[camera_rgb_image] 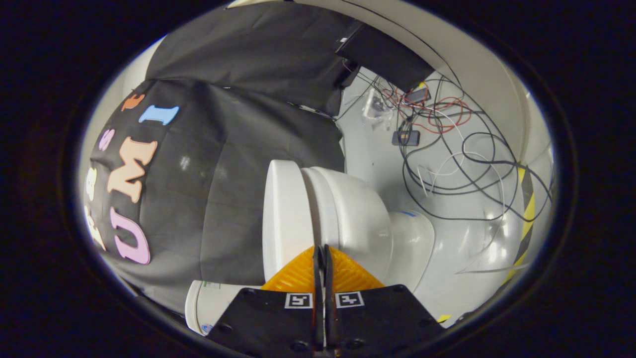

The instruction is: Open the toilet lid.

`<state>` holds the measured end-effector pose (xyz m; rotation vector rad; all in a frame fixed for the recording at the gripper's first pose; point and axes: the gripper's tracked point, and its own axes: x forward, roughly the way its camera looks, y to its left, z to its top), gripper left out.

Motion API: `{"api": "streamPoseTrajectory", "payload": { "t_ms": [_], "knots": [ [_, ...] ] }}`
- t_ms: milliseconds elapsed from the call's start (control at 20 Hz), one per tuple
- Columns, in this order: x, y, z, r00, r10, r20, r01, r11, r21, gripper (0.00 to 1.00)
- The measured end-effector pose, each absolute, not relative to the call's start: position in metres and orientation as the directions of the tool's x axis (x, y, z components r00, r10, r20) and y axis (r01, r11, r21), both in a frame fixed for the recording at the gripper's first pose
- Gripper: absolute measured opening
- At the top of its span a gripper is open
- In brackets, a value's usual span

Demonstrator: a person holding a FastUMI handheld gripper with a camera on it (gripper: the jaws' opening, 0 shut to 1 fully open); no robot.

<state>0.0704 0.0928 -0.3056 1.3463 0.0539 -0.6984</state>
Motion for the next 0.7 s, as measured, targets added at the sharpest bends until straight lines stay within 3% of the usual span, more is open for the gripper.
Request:
{"api": "streamPoseTrajectory", "payload": {
  "t_ms": [450, 700],
  "knots": [
    [0.080, 0.101, -0.235, 0.837, -0.433, -0.336, 0.472, 0.259, 0.843, 0.03],
    [0.095, 0.116, -0.179, 0.884, -0.411, -0.224, 0.401, 0.417, 0.816, 0.02]
  ]
}}
